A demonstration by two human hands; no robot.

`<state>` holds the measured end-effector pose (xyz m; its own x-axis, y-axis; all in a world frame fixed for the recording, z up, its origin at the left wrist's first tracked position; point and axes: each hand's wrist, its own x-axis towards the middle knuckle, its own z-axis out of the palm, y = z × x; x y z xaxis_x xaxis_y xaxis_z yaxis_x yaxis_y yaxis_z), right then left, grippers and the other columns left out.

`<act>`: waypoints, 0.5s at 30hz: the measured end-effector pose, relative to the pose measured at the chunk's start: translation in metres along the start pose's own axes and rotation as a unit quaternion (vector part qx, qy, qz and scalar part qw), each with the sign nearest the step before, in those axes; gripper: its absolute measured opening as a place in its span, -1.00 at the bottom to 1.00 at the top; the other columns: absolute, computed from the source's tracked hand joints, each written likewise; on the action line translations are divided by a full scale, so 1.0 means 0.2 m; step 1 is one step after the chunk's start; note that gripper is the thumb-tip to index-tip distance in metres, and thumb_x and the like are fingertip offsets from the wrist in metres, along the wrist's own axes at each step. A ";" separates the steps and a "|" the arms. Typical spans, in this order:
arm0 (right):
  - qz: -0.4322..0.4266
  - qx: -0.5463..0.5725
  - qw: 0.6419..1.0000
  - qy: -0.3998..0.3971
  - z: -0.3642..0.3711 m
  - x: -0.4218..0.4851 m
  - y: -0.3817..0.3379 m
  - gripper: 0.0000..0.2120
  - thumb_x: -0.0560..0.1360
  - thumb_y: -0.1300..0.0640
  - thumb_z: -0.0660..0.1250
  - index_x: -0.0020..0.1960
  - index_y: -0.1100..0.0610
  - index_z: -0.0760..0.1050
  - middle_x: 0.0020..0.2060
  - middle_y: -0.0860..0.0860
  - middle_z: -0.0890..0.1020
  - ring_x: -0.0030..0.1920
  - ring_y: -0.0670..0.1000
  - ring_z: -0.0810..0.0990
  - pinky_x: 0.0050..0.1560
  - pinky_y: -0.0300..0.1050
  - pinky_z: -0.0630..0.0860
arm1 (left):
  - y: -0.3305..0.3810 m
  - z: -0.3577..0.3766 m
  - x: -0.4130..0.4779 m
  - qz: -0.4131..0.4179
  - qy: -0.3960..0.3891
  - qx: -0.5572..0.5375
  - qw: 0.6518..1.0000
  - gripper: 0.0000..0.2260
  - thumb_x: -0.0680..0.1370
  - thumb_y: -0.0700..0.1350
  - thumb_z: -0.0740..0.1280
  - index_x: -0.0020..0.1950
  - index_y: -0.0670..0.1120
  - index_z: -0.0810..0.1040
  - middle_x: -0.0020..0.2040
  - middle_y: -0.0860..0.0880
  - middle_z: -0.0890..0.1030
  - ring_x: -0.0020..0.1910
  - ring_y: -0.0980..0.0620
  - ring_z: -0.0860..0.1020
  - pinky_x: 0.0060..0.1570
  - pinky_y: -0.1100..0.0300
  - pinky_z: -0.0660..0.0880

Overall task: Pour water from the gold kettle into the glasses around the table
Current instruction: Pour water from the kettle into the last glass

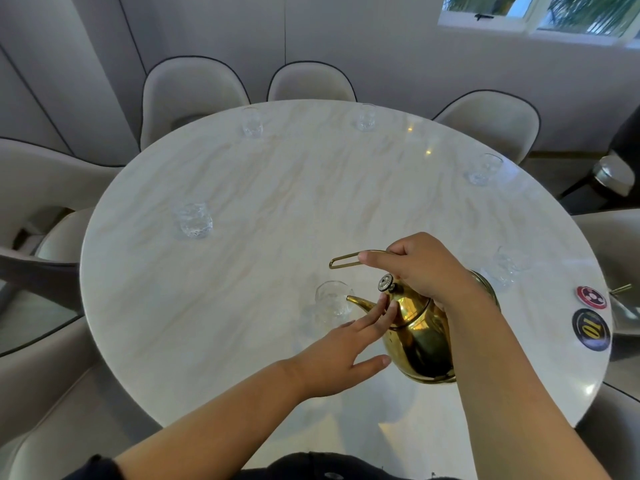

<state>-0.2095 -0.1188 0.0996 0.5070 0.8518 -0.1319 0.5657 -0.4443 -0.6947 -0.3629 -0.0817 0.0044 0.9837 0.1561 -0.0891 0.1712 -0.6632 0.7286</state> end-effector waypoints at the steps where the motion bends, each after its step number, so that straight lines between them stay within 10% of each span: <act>1: -0.001 0.000 1.000 0.000 0.00 0.00 0.00 -0.50 0.35 -0.23 0.39 -0.40 0.19 0.38 -0.45 0.12 0.29 -0.40 0.08 0.31 -0.31 -0.08 0.30 | 0.00 0.00 0.00 -0.002 0.000 0.001 1.000 -0.43 0.63 0.10 0.08 0.41 0.30 -0.30 0.47 0.26 -0.32 0.50 0.13 0.08 0.42 0.26 0.01; 15: -0.008 -0.007 1.000 -0.004 0.00 0.00 -0.01 -0.48 0.37 -0.22 0.40 -0.41 0.19 0.32 -0.50 0.05 0.23 -0.45 0.02 0.26 -0.33 -0.11 0.28 | 0.02 -0.01 0.00 -0.006 -0.001 0.000 1.000 -0.43 0.63 0.09 0.08 0.41 0.29 -0.30 0.47 0.25 -0.31 0.51 0.11 0.08 0.44 0.22 0.04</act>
<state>-0.2094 -0.1179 0.1010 0.4936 0.8604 -0.1267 0.5821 -0.4351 -0.6869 -0.3624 -0.0828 0.0080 0.9819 0.1620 -0.0985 0.1822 -0.6618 0.7272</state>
